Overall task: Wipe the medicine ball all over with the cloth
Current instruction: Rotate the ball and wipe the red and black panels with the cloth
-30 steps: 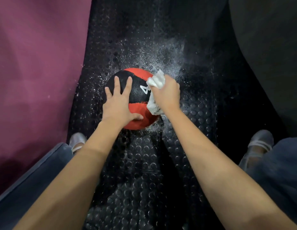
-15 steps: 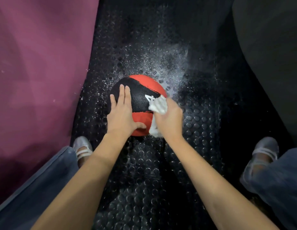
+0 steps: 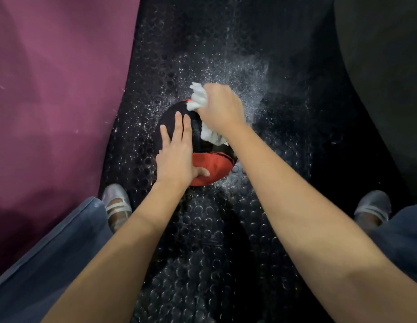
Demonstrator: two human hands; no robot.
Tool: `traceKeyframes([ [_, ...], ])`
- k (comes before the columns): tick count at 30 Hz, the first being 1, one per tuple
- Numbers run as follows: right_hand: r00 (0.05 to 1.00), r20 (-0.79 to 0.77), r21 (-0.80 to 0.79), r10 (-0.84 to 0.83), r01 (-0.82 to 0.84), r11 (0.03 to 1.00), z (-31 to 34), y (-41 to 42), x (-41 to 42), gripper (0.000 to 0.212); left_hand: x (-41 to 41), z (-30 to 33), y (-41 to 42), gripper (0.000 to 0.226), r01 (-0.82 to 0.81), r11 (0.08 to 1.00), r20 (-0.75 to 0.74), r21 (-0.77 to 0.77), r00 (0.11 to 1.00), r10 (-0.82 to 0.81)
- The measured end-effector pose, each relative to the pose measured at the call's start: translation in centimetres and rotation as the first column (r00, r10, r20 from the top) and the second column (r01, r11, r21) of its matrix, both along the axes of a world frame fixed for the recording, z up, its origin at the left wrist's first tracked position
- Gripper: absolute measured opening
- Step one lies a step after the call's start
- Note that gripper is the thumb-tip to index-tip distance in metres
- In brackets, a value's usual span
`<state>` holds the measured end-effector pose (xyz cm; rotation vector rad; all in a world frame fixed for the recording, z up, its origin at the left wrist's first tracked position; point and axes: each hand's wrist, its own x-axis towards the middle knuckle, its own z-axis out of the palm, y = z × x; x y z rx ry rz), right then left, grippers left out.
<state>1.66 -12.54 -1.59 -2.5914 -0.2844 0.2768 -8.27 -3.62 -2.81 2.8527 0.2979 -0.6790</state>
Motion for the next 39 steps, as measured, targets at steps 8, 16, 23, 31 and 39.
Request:
traceKeyframes([
  [8, 0.988, -0.119, 0.091, -0.103, 0.114, 0.989, -2.1, -5.0, -2.2, 0.024, -0.1, -0.1, 0.4, 0.137, -0.032, 0.999, 0.011, -0.030, 0.999, 0.033],
  [16, 0.982, -0.078, -0.088, 0.173, -0.179, 0.980, 0.4, 2.7, 3.8, 0.016, -0.2, -0.1, -0.3, 0.138, 0.006, 1.000, 0.008, -0.014, 1.000, -0.006],
  [23, 0.948, -0.214, -0.024, 0.236, -0.247, 0.969, 1.0, 1.9, 4.4, 0.015, -0.1, -0.2, 0.6, 0.139, -0.056, 0.997, 0.007, -0.060, 0.998, 0.056],
  [31, 0.985, -0.169, -0.008, 0.026, -0.027, 1.000, -0.2, -4.7, -1.9, 0.037, -0.4, -0.2, 0.6, 0.136, -0.034, 0.998, 0.021, -0.050, 0.999, 0.035],
  [39, 0.995, -0.054, -0.021, 0.087, -0.088, 0.996, 0.2, 0.6, 1.6, 0.028, 0.1, -0.1, 0.8, 0.138, -0.058, 0.997, 0.008, -0.045, 0.998, 0.058],
])
